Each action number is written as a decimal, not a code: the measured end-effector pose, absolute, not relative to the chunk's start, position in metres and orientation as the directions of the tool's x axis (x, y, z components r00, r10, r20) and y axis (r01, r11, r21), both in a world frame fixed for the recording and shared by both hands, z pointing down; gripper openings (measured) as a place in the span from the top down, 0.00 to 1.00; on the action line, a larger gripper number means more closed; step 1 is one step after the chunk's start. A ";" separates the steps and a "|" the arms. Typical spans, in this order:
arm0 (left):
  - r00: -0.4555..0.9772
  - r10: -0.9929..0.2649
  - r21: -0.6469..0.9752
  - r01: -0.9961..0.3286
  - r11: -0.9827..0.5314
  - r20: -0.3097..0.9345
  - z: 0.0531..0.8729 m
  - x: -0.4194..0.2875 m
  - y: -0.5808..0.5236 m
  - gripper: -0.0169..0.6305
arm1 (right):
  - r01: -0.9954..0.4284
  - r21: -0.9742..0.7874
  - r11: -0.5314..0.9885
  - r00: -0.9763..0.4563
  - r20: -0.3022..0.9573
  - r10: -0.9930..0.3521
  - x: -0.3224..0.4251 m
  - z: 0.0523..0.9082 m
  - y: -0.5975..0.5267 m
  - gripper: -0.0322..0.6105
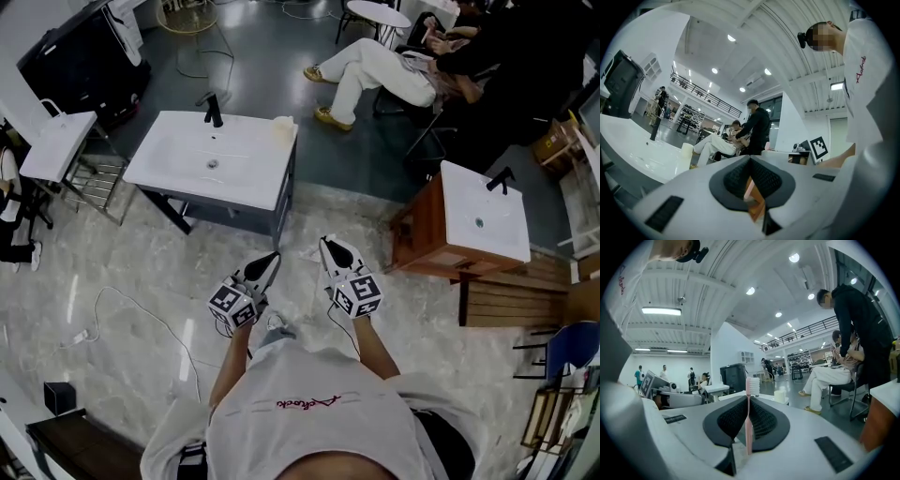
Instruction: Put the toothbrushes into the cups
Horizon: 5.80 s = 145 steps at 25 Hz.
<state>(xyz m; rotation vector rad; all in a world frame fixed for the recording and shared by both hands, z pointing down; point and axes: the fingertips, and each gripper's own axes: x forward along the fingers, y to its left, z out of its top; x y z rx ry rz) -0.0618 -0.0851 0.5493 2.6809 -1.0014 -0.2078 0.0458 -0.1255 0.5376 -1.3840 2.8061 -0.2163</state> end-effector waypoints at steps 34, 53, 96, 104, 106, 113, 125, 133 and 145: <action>0.805 -0.591 0.324 -0.548 -0.772 -0.047 0.552 -0.125 -0.163 0.95 | -0.838 -0.113 0.534 -0.544 0.097 -0.834 -0.017 0.540 -0.193 0.94; 0.822 -0.562 0.284 -0.519 -0.806 -0.090 0.545 -0.115 -0.181 0.95 | -0.858 -0.090 0.506 -0.512 0.053 -0.858 -0.006 0.533 -0.201 0.94; 0.806 -0.591 0.312 -0.556 -0.770 -0.022 0.549 -0.073 -0.412 0.95 | -0.828 -0.177 0.532 -0.552 0.092 -0.828 0.030 0.553 -0.433 0.94; 0.760 -0.649 0.302 -0.615 -0.728 -0.018 0.544 -0.080 -0.470 0.95 | -0.781 -0.163 0.603 -0.619 0.070 -0.782 0.020 0.542 -0.507 0.94; 0.747 -0.665 0.304 -0.629 -0.715 -0.018 0.544 -0.084 -0.482 0.95 | -0.767 -0.155 0.623 -0.637 0.064 -0.768 0.015 0.538 -0.525 0.94; 0.699 -0.715 0.306 -0.677 -0.669 -0.015 0.548 -0.095 -0.513 0.95 | -0.718 -0.133 0.684 -0.693 0.036 -0.720 -0.002 0.526 -0.574 0.94; 0.643 -0.765 0.333 -0.729 -0.597 0.034 0.565 -0.109 -0.520 0.95 | -0.665 -0.180 0.725 -0.742 0.050 -0.669 -0.022 0.545 -0.600 0.94; 0.620 -0.778 0.371 -0.750 -0.548 0.103 0.583 -0.117 -0.509 0.95 | -0.647 -0.246 0.722 -0.755 0.077 -0.651 -0.033 0.574 -0.610 0.94; 0.595 -0.785 0.416 -0.767 -0.488 0.176 0.613 -0.125 -0.491 0.95 | -0.656 -0.389 0.646 -0.732 0.122 -0.670 -0.031 0.622 -0.609 0.94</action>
